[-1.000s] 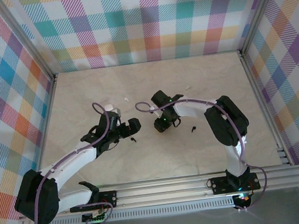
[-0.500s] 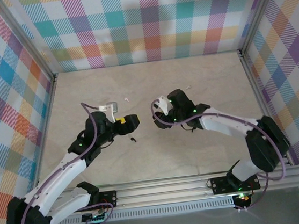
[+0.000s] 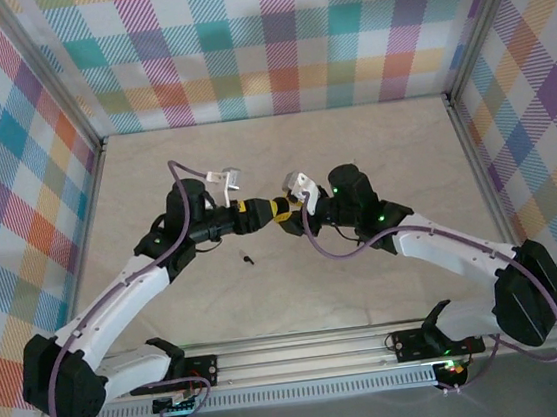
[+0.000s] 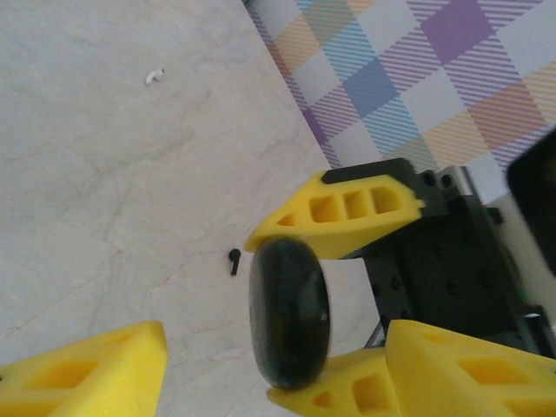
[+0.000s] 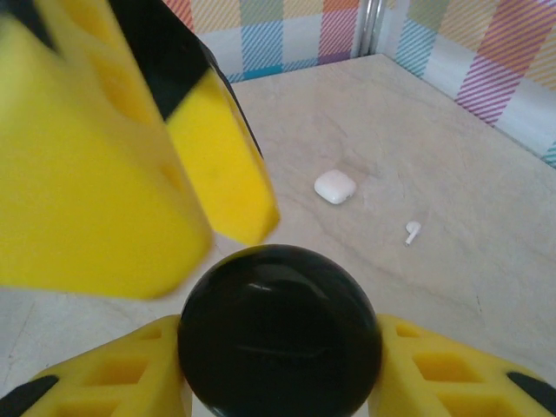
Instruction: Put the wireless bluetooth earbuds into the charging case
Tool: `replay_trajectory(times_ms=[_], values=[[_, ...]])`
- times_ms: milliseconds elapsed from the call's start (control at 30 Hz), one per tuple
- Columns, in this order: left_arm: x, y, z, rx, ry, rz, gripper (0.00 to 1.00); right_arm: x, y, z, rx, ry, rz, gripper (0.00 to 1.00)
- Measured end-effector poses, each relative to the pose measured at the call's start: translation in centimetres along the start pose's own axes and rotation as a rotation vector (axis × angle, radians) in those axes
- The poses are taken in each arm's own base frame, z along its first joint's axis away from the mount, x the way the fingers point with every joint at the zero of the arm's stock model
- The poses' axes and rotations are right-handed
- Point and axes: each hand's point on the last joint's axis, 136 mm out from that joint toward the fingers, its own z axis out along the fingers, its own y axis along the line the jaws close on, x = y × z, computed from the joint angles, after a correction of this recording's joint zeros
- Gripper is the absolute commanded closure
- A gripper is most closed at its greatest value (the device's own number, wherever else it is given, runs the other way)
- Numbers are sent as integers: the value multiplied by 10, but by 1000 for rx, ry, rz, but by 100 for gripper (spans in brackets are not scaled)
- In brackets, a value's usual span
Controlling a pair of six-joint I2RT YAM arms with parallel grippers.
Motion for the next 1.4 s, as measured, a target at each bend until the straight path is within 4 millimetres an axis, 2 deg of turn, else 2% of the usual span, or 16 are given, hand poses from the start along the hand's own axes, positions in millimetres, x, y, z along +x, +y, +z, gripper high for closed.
replay_trajectory(times_ms=[200, 633, 700, 800, 833, 967, 1033, 1200, 1267, 1333, 1400], values=[[11, 1, 9, 26, 56, -18, 59, -1, 7, 0, -19, 1, -23, 59], [12, -5, 9, 55, 66, -6, 87, 4, 8, 0, -17, 22, -34, 57], [12, -5, 9, 57, 64, -3, 89, 4, 8, 0, -15, 22, -38, 53], [11, -6, 9, 58, 64, -1, 90, 4, 8, 0, -15, 22, -43, 32], [11, -5, 10, 53, 62, 2, 91, 4, 9, 0, -20, 21, -48, 28], [15, 4, 8, 1, 75, 33, 93, 0, 14, -5, -42, 28, -39, 24], [15, 6, 3, -34, 91, 73, 93, -7, 15, -14, -67, 36, -13, 24], [6, -6, -14, -53, 126, 190, 95, -57, 0, -58, -151, -39, 101, 27], [0, -16, -21, -38, 137, 237, 96, -75, -6, -76, -198, -78, 158, 35], [-4, -27, -28, -11, 152, 288, 98, -80, -2, -83, -262, -86, 212, 43], [-6, -40, -35, 25, 166, 338, 100, -79, 9, -83, -355, -66, 275, 46]])
